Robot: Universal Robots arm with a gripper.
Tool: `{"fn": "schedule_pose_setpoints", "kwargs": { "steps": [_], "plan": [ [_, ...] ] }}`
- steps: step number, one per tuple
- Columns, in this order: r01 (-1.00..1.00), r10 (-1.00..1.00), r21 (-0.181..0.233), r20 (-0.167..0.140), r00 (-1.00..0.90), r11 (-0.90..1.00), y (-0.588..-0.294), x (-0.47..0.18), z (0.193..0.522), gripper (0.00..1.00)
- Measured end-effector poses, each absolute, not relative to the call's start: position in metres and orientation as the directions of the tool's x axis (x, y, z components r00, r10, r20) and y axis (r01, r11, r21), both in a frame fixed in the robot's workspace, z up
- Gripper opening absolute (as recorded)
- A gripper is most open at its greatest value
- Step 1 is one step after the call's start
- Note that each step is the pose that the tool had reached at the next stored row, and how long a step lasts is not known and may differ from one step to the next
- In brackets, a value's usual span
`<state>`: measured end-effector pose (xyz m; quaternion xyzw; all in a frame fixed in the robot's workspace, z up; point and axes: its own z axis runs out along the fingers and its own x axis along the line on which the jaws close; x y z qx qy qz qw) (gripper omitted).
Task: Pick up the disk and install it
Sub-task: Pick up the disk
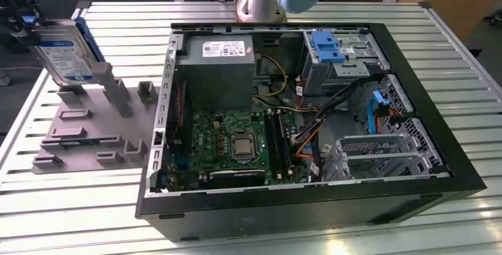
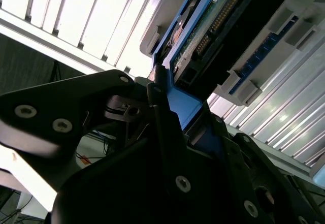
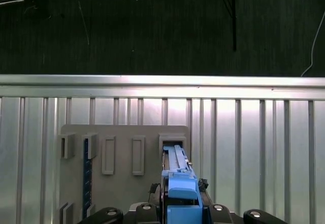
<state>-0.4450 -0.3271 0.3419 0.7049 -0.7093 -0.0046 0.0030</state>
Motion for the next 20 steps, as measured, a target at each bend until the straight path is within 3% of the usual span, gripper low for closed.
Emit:
{"fn": "schedule_pose_setpoints", "kwargs": {
  "steps": [20],
  "plan": [
    [-1.000, -1.000, 0.011, -0.002, -0.006, 0.006, -0.3272, -0.4450, 0.3502, 0.36]
  ]
}}
